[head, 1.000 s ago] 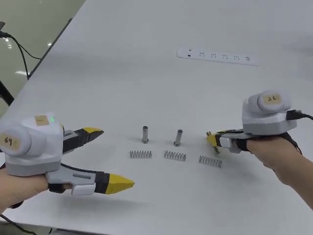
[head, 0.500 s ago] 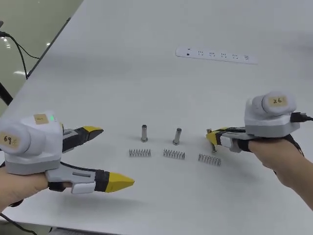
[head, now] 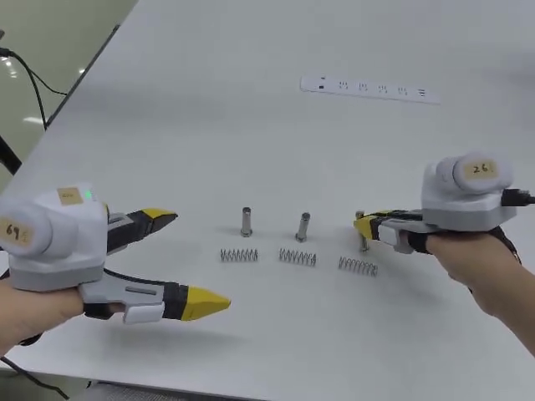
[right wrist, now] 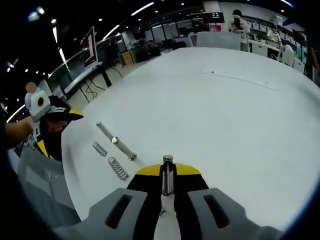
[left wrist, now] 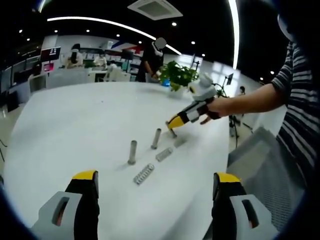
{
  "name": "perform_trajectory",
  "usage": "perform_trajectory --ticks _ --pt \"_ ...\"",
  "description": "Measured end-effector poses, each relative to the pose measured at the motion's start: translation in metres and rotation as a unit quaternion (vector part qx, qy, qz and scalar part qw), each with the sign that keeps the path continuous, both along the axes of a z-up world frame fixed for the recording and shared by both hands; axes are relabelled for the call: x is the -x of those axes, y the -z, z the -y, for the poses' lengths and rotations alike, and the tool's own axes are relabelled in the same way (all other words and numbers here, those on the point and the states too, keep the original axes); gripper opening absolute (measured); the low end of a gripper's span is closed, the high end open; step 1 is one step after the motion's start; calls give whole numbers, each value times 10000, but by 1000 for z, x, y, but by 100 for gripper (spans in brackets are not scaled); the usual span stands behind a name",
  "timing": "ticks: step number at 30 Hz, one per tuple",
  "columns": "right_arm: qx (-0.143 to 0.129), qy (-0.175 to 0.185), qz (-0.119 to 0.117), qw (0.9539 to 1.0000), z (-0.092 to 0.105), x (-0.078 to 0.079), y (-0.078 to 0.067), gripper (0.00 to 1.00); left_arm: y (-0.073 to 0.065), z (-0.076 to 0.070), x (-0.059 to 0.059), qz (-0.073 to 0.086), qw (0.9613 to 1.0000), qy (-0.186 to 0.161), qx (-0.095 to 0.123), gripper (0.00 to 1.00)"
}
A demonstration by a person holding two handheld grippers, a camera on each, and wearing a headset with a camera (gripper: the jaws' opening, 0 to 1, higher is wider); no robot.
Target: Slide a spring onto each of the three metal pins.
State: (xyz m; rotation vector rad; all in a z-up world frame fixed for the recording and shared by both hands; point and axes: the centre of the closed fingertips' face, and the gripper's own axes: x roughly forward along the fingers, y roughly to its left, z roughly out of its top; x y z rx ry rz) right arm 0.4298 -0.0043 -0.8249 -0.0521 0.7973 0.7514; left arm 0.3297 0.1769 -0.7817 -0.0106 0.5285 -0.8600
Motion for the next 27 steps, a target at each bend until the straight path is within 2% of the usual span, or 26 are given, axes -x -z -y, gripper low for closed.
perform_trajectory --ticks 16,27 --pt "-49 18 118 9999 0 -4 -4 4 -1 -1 -3 7 10000 -64 72 92" --pt "-11 -32 318 9995 1 -2 -6 5 -2 -1 -4 23 9999 -83 89 91"
